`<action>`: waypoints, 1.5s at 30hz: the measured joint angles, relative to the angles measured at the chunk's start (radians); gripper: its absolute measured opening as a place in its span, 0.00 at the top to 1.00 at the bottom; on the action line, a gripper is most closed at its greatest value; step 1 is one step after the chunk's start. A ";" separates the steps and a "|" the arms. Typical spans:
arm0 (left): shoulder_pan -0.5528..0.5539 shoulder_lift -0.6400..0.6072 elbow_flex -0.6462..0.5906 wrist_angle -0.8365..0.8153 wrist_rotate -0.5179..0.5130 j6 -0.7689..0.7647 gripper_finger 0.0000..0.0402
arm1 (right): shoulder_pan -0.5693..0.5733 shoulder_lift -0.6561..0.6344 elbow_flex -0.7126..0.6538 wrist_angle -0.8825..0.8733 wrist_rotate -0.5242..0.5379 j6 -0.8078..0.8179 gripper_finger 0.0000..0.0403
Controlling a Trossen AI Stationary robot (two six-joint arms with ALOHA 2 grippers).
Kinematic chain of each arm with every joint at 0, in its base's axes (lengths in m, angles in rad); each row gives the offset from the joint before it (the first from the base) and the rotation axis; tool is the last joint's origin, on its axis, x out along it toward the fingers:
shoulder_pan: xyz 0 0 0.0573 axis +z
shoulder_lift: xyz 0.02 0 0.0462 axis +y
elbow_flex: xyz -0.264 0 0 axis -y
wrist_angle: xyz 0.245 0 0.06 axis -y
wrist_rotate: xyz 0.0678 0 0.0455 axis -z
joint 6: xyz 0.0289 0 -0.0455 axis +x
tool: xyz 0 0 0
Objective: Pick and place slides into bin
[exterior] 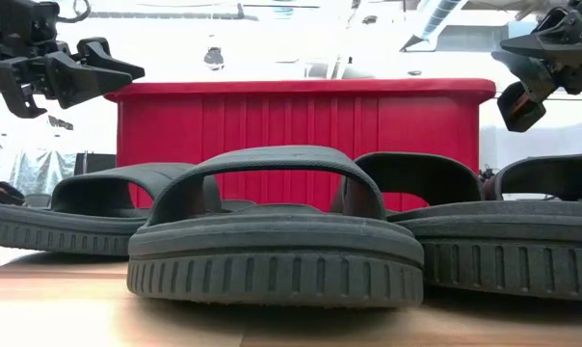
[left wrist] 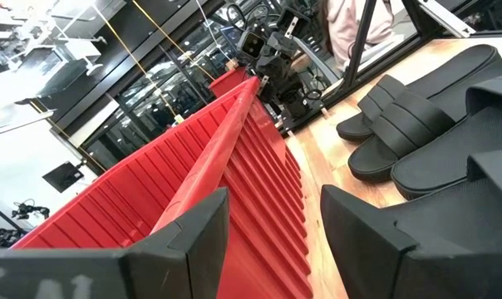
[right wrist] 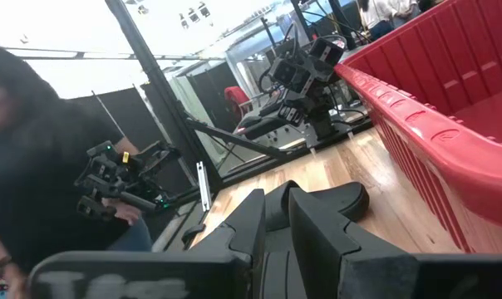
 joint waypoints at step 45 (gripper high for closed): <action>0.000 0.000 0.025 0.625 0.116 -1.003 0.54 | -0.004 0.011 0.015 0.397 0.043 0.071 0.87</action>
